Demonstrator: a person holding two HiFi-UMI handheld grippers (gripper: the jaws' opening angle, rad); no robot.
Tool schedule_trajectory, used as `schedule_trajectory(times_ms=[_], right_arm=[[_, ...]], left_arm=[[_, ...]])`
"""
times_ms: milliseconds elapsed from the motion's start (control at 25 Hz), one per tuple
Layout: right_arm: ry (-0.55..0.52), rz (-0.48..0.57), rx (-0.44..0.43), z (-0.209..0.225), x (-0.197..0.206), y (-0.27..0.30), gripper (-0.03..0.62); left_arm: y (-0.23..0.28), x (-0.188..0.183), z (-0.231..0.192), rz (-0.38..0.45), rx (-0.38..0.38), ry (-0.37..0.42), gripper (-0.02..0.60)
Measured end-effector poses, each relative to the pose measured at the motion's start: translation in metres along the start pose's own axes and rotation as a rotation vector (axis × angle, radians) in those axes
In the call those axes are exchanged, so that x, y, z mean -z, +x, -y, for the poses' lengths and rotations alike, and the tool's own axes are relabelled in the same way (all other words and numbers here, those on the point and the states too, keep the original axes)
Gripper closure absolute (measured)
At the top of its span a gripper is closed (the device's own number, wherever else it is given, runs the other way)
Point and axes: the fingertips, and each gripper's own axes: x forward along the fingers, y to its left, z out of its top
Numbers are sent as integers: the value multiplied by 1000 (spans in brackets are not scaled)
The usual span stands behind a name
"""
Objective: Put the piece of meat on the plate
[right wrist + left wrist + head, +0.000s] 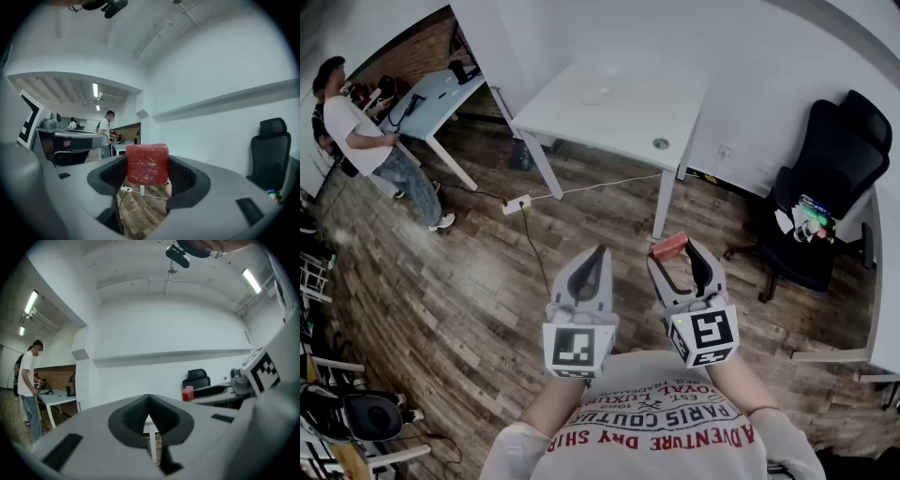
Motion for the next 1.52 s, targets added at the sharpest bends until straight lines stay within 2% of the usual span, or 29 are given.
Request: schedule_trajectory(times_ms=[120, 240, 640, 880, 1120, 1320, 1520], right_arm=[[0, -3, 3, 0, 0, 2, 316], [2, -9, 4, -2, 1, 3, 315], [52, -33, 15, -1, 9, 16, 316], [82, -67, 15, 4, 16, 35, 316], [101, -119, 13, 4, 25, 83, 316], [90, -161, 27, -1, 26, 145, 316], [67, -179, 51, -9, 19, 216, 316]], left_arm=[[0, -2, -1, -1, 2, -20, 575], [-1, -2, -3, 7, 9, 10, 575], [9, 9, -17, -12, 10, 7, 575], [25, 21, -30, -43, 15, -40, 575], [60, 38, -66, -76, 33, -50, 575], [96, 51, -122, -96, 39, -79, 575], [140, 61, -183, -105, 78, -98, 575]])
